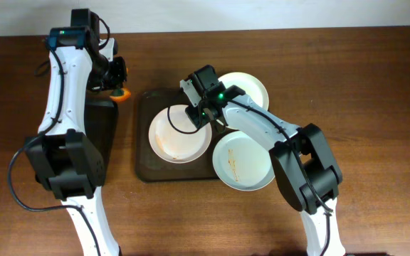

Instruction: Clean dirty plates on tray and stack at the side

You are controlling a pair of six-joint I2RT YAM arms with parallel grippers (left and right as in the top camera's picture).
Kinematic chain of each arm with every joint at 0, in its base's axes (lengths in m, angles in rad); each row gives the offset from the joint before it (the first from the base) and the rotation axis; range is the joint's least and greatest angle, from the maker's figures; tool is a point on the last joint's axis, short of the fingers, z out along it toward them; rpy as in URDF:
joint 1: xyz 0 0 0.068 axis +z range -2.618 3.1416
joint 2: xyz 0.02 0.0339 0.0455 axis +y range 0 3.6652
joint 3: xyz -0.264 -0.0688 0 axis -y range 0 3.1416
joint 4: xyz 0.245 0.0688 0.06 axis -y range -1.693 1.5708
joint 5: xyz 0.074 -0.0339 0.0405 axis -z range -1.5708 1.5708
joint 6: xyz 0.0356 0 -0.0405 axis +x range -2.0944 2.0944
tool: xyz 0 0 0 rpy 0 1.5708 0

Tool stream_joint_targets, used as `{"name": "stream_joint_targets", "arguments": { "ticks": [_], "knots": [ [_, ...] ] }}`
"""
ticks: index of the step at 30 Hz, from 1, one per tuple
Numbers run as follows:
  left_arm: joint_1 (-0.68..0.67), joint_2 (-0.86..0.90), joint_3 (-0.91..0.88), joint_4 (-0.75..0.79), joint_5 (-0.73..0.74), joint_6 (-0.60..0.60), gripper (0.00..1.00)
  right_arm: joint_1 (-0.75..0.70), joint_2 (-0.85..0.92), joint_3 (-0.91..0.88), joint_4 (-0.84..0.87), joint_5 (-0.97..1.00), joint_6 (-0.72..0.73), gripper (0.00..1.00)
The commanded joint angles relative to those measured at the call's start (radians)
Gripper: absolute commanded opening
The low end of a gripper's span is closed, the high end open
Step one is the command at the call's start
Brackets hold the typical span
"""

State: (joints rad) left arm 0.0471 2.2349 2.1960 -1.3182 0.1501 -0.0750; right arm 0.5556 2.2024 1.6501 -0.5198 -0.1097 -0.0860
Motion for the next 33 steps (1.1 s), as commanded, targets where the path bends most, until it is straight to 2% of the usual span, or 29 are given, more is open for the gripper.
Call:
{"name": "stream_joint_targets", "arguments": {
  "ticks": [1,7,8,9,10,14,18,22,25,29,31,33],
  "knots": [
    [0.003,0.011,-0.003,0.005,0.010,-0.010,0.00,-0.007,0.023,-0.003,0.000,0.013,0.016,0.37],
    [0.003,0.011,-0.003,0.004,0.010,-0.010,0.00,-0.008,0.045,-0.016,-0.001,0.013,0.016,0.37],
    [0.003,0.011,-0.003,0.005,0.010,-0.010,0.00,-0.007,0.045,-0.018,-0.001,0.013,0.034,0.35],
    [0.003,0.011,-0.003,0.005,0.010,-0.010,0.00,-0.009,0.045,-0.018,-0.004,0.014,0.104,0.16],
    [0.003,0.011,-0.003,0.005,0.010,-0.010,0.00,-0.009,0.045,-0.018,-0.006,0.013,0.199,0.04],
    [0.000,0.011,-0.003,0.005,0.011,-0.010,0.00,-0.006,0.045,-0.018,-0.085,0.017,0.709,0.04],
    [-0.049,0.057,-0.005,-0.059,0.045,-0.010,0.00,-0.005,0.045,-0.018,-0.105,0.183,0.997,0.04],
    [-0.178,0.105,-0.132,-0.059,0.048,-0.010,0.00,-0.005,0.045,-0.018,-0.101,0.201,1.007,0.04],
    [-0.251,0.105,-0.266,0.087,0.049,-0.011,0.00,-0.005,0.045,-0.018,-0.105,0.201,1.007,0.04],
    [-0.255,0.106,-0.450,0.278,0.043,-0.009,0.00,-0.005,0.045,-0.022,-0.105,0.201,0.999,0.04],
    [-0.254,0.106,-0.537,0.366,-0.045,-0.005,0.00,-0.005,0.046,-0.024,-0.105,0.201,0.999,0.04],
    [-0.253,0.106,-0.603,0.416,-0.330,0.002,0.00,-0.005,0.047,-0.024,-0.106,0.201,0.999,0.04]
  ]
}}
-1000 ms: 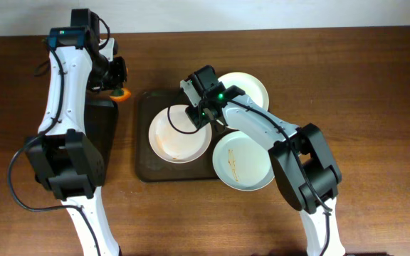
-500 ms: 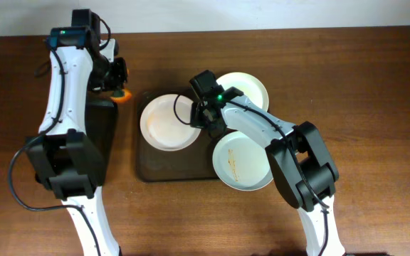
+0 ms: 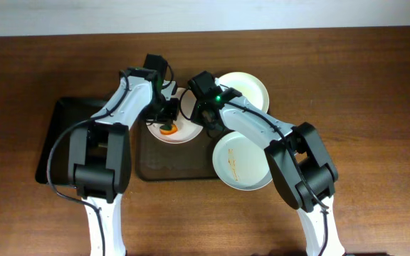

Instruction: Clean dirty plates on tray and stack at the side

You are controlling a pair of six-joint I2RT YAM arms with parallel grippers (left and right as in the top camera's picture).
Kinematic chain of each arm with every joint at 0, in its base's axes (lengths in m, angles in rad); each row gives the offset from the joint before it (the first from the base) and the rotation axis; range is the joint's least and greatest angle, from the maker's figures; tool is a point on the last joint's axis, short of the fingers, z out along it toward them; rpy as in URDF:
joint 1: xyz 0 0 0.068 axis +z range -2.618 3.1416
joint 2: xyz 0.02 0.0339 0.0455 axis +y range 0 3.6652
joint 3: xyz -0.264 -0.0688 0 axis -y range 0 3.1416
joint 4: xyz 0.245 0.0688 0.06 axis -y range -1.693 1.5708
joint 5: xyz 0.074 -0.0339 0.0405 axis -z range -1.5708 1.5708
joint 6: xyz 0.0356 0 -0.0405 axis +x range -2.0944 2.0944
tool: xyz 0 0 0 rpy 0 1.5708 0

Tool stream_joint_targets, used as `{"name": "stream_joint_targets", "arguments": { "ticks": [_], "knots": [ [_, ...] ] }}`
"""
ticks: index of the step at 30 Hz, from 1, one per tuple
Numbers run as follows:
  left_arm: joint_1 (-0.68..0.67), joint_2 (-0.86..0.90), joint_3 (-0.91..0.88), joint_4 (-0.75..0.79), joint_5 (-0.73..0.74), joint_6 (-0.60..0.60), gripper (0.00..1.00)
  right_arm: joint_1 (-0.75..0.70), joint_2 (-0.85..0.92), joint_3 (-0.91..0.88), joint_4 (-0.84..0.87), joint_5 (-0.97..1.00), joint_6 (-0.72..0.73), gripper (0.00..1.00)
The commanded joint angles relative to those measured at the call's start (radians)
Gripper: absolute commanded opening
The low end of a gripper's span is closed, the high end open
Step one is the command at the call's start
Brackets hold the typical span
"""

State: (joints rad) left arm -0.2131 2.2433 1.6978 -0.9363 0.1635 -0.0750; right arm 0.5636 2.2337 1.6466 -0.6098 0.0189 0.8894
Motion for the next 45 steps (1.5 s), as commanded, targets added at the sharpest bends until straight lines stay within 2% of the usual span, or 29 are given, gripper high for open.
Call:
{"name": "stream_joint_targets", "arguments": {
  "ticks": [1,2,3,5,7,9,11,12,14,17,18,20,22,25,28,33,34,36,37,38,41,43,45],
  "knots": [
    [0.009,0.098,-0.117,0.039,-0.440,0.002,0.00,-0.013,0.017,-0.021,-0.016,0.072,0.024,0.04],
    [0.016,0.098,-0.127,0.042,-0.537,0.002,0.00,-0.013,0.019,-0.021,-0.020,0.072,0.024,0.04],
    [0.022,0.098,-0.127,0.058,-0.571,0.003,0.00,-0.013,0.023,-0.021,-0.021,0.072,0.024,0.04],
    [0.019,0.098,-0.127,0.155,-0.571,0.033,0.00,-0.013,0.032,-0.021,-0.022,0.071,0.024,0.04],
    [0.002,0.098,-0.122,0.356,-0.568,0.117,0.00,-0.013,0.042,-0.021,-0.023,0.063,0.024,0.04],
    [-0.018,0.097,-0.042,0.393,-0.567,0.133,0.00,-0.013,0.045,-0.021,-0.041,0.060,0.024,0.04],
    [-0.006,0.097,0.126,0.293,-0.432,0.133,0.00,-0.013,0.045,-0.021,-0.053,0.060,0.024,0.04],
    [0.022,0.097,0.256,0.182,-0.306,0.132,0.00,-0.013,0.045,-0.021,-0.062,0.058,0.024,0.04],
    [0.064,0.097,0.451,-0.010,-0.237,0.083,0.00,-0.013,0.045,-0.021,-0.064,0.015,-0.020,0.04],
    [0.118,0.097,0.738,-0.293,-0.136,0.034,0.00,-0.014,0.045,-0.021,-0.063,-0.120,-0.179,0.17],
    [0.151,0.097,0.842,-0.415,-0.077,0.034,0.00,-0.014,0.045,-0.020,-0.060,-0.186,-0.282,0.04],
    [0.194,0.097,0.875,-0.498,-0.043,0.034,0.00,-0.016,0.038,0.006,-0.078,-0.290,-0.438,0.04],
    [0.233,0.098,0.875,-0.543,-0.048,0.035,0.00,-0.014,-0.039,0.077,-0.192,-0.266,-0.518,0.04],
    [0.260,0.098,0.874,-0.542,-0.058,0.035,0.00,0.027,-0.161,0.127,-0.327,0.069,-0.519,0.04],
    [0.262,0.098,0.874,-0.542,-0.057,0.034,0.00,0.118,-0.220,0.127,-0.353,0.397,-0.519,0.04],
    [0.262,0.098,0.874,-0.542,-0.058,0.035,0.00,0.428,-0.226,0.127,-0.286,1.292,-0.518,0.04],
    [0.262,0.098,0.874,-0.542,-0.058,0.034,0.00,0.455,-0.226,0.127,-0.270,1.372,-0.518,0.04],
    [0.262,0.098,0.874,-0.542,-0.058,0.034,0.00,0.470,-0.226,0.127,-0.269,1.389,-0.517,0.04],
    [0.262,0.098,0.874,-0.542,-0.058,0.034,0.00,0.469,-0.226,0.127,-0.269,1.373,-0.515,0.04],
    [0.262,0.098,0.874,-0.542,-0.058,0.034,0.00,0.466,-0.226,0.127,-0.275,1.233,-0.516,0.04],
    [0.262,0.098,0.874,-0.542,-0.058,0.035,0.00,0.383,-0.262,0.127,-0.296,0.620,-0.515,0.04],
    [0.262,0.098,0.874,-0.542,-0.058,0.035,0.00,0.218,-0.346,0.127,-0.306,0.241,-0.517,0.04],
    [0.262,0.098,0.874,-0.542,-0.058,0.035,0.00,0.051,-0.419,0.127,-0.335,0.036,-0.550,0.04]
  ]
}}
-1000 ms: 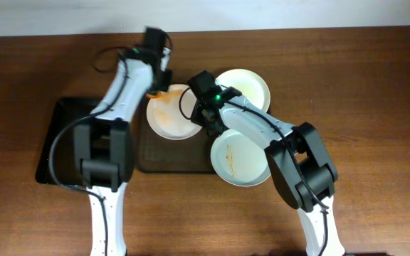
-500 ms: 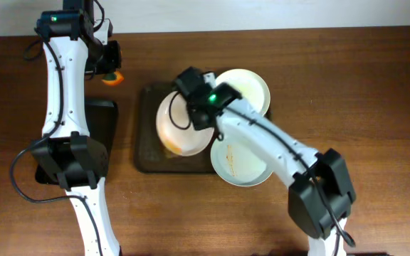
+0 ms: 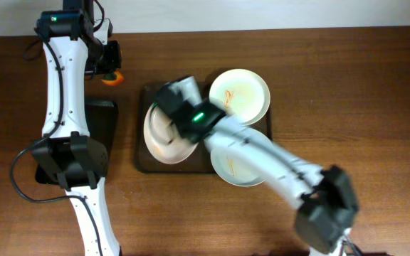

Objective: Clean dirty plates on tray and stack at the side
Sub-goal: 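Carry the plate right and set it on the table beside the tray, then grasp the rim of the lower-right plate with the right gripper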

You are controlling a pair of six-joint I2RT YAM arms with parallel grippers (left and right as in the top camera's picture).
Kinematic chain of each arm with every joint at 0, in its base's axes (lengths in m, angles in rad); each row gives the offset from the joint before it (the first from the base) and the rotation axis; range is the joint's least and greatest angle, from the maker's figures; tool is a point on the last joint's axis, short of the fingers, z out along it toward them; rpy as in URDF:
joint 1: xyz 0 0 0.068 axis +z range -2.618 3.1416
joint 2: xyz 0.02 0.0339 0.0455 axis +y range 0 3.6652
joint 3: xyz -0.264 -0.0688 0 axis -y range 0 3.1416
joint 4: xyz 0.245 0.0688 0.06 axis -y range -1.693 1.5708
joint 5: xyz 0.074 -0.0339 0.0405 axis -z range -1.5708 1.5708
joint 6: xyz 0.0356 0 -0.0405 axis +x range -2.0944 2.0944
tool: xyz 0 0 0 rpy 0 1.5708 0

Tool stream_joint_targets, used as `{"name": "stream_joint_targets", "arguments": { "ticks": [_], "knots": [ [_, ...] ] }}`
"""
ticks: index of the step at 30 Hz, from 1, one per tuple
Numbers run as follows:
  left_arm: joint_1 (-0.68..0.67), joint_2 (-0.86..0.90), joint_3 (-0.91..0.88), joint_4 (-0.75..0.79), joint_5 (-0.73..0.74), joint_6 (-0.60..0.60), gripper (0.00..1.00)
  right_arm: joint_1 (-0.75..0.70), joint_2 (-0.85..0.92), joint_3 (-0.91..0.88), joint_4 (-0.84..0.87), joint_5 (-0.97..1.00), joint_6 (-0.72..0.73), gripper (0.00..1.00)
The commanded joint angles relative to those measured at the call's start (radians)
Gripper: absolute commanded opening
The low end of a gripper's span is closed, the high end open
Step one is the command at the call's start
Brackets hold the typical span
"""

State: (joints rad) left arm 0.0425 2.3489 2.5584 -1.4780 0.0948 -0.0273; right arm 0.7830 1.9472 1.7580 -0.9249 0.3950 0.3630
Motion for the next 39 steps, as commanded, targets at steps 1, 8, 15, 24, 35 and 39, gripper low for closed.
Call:
{"name": "stream_joint_targets", "arguments": {
  "ticks": [1,8,15,24,35,39],
  "knots": [
    [0.006,-0.008,0.014,0.000,0.010,-0.013,0.00,-0.243,-0.160,0.015,-0.038,-0.389,-0.038,0.04],
    [0.006,-0.008,0.014,0.000,0.011,-0.013,0.00,-0.962,-0.188,-0.096,-0.235,-0.436,-0.052,0.04],
    [0.006,-0.008,0.014,0.005,0.011,-0.013,0.00,-1.130,-0.188,-0.620,0.190,-0.444,-0.030,0.15],
    [-0.005,-0.008,-0.012,0.000,0.041,-0.014,0.00,-0.917,-0.243,-0.464,-0.070,-0.876,-0.118,0.46],
    [-0.005,-0.007,-0.056,0.029,0.040,-0.013,0.00,-0.592,-0.206,-0.695,0.131,-0.480,0.046,0.44],
    [-0.005,-0.007,-0.056,0.034,0.036,-0.013,0.00,-0.592,-0.187,-0.695,0.129,-0.513,0.046,0.04]
  ]
}}
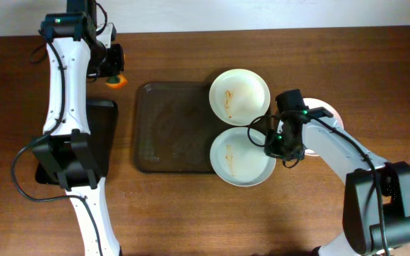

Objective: Clean dirty plates on tray and stack at the side
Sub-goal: 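Grasp the rim of the lower-right plate with the right gripper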

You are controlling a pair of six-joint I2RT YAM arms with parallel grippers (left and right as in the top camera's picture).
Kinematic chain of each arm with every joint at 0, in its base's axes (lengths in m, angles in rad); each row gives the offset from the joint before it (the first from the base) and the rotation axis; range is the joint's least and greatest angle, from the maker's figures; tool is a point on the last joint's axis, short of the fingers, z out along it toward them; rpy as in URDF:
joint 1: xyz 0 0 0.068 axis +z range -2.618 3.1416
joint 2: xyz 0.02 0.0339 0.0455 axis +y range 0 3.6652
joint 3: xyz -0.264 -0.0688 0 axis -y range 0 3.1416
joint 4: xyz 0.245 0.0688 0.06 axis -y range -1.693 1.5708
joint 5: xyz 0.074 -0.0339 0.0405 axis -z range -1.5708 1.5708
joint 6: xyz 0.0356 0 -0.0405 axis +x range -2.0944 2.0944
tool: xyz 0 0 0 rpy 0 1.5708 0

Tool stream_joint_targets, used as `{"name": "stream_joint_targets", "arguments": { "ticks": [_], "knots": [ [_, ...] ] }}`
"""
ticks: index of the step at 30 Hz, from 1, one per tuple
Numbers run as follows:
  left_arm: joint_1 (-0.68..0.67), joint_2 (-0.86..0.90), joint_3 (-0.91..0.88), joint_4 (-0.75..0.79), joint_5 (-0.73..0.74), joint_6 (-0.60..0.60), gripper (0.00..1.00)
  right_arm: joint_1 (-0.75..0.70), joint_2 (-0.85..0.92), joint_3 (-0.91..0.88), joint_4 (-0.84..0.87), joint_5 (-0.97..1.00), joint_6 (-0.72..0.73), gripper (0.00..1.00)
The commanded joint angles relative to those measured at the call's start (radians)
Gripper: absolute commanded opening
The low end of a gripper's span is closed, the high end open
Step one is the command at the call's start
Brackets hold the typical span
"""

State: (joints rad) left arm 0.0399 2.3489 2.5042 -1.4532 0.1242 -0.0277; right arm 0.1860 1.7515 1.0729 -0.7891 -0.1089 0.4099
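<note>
The dark brown tray [169, 128] carries two white plates along its right side, an upper plate [239, 97] and a lower plate [242, 158], both with orange smears. A third pale plate [327, 114] lies on the table right of the tray, partly under my right arm. My right gripper [276, 142] hangs at the lower plate's right rim; its fingers are hidden by the wrist. My left gripper [114, 75] is off the tray's upper left corner, shut on an orange sponge [118, 80].
A black tray [102, 135] lies on the table left of the brown tray, partly under my left arm. The table's back edge [262, 30] runs just beyond the upper plate.
The plate that my right gripper held tilted over the tray's left half now lies on the table right of the tray. The right gripper is now at the lower plate's rim. The left arm has barely moved.
My right gripper first held a plate's rim on the tray's left half while the left gripper kept the sponge off the tray. Then the sponge was on that plate. Then the left arm was back, the plate raised. Now the plate lies right of the tray.
</note>
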Motion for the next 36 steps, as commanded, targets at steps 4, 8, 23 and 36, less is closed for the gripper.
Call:
{"name": "stream_joint_targets", "arguments": {
  "ticks": [4,8,23,36],
  "knots": [
    [-0.003,-0.007,-0.002,0.009,0.007,-0.013,0.00,0.079,0.009,-0.004,-0.014,-0.219,0.000,0.04],
    [-0.003,-0.007,-0.002,0.008,0.007,-0.013,0.00,0.306,0.009,0.021,0.174,-0.248,0.278,0.04],
    [-0.003,-0.006,-0.002,0.001,0.008,-0.013,0.00,0.426,0.216,0.021,0.579,-0.108,0.516,0.51],
    [-0.106,0.013,-0.184,0.006,0.037,0.083,0.00,0.312,0.232,0.103,0.492,-0.027,0.406,0.04]
  ]
}}
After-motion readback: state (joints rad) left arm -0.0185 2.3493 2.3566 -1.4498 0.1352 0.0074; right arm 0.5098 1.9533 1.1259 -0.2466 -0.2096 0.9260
